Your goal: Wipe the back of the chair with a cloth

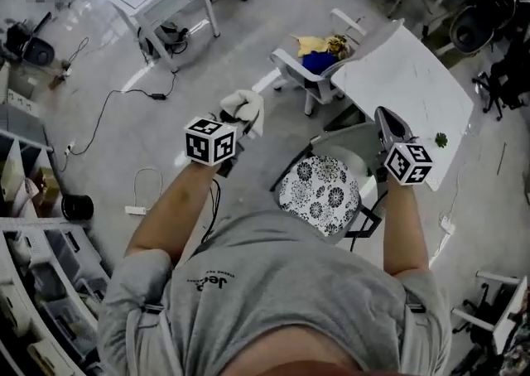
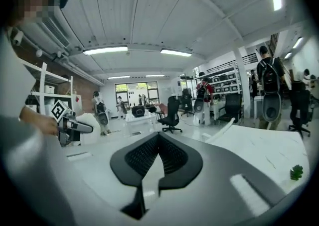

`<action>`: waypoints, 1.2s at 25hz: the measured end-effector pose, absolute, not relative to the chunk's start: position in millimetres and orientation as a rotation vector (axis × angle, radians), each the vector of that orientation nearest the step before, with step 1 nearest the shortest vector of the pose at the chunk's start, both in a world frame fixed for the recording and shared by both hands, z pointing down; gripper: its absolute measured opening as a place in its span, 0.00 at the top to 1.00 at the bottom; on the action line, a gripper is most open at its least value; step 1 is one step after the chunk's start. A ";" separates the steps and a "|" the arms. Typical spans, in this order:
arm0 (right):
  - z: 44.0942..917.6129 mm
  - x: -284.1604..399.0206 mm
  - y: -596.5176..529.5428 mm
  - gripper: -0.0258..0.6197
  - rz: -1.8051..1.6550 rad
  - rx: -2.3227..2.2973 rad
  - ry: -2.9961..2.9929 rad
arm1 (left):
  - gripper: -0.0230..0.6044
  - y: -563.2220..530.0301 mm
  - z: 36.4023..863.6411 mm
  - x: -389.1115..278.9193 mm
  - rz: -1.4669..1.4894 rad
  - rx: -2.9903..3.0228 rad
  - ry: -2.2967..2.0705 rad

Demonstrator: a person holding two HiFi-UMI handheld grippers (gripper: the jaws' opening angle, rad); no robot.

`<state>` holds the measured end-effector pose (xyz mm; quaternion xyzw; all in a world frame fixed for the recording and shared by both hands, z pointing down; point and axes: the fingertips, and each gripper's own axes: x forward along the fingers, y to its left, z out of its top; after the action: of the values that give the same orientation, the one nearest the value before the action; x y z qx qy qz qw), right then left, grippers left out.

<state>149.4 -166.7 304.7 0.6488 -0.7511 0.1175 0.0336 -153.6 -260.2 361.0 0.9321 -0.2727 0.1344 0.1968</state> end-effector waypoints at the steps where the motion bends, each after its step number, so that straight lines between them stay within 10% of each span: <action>1: 301.7 133.9 -179.0 0.95 0.350 1.945 -2.347 | 0.74 -260.6 353.2 -171.2 0.351 2.609 -0.813; 17: 276.0 -85.8 -237.6 0.95 0.276 1.571 -2.551 | 0.74 -253.7 289.4 -344.0 0.196 2.641 -1.030; 30: 271.9 -105.9 -249.7 0.96 0.279 1.527 -2.588 | 0.73 -249.8 285.3 -356.0 0.149 2.625 -1.014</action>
<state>-105.9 -249.7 271.9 0.5050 -0.8560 0.0922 0.0617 -356.0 -249.8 285.3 0.9193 -0.3551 0.0523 0.1613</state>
